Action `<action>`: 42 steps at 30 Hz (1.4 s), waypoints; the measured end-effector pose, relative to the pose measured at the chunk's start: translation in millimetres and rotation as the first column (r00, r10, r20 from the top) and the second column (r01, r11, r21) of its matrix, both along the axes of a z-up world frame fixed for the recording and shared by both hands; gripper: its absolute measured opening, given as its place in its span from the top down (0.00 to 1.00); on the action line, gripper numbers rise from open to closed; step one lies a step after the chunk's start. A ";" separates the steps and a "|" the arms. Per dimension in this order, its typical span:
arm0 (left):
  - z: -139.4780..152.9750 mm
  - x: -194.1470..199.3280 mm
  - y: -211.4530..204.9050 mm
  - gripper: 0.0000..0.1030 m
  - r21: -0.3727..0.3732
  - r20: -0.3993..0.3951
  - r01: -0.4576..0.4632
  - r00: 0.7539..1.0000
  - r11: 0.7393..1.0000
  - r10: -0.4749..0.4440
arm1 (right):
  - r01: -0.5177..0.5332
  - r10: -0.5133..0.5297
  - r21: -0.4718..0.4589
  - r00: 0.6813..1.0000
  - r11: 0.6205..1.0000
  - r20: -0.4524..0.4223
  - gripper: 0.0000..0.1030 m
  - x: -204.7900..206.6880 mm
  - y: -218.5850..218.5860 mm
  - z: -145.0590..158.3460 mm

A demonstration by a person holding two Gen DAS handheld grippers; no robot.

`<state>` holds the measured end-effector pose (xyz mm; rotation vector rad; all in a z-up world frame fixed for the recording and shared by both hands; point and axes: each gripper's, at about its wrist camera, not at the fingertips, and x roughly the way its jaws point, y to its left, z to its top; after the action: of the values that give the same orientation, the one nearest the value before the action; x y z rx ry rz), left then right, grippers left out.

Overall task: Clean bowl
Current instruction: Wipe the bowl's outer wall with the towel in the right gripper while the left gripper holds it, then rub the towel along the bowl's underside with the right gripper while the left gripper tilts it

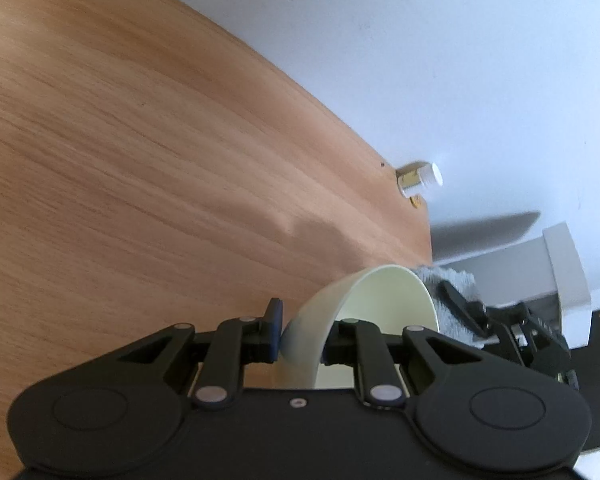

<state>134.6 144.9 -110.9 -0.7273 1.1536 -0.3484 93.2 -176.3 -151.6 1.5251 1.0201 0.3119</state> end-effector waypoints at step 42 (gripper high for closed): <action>10.4 1.9 5.5 0.84 -0.151 0.023 0.001 1.000 0.988 0.003 | -0.308 0.914 -0.946 0.404 0.101 -0.034 0.81 -10.2 72.1 112.9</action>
<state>136.5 150.3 -100.6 -0.8544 1.1135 -0.4461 83.0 -104.2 -38.6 -0.1960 1.0242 0.7374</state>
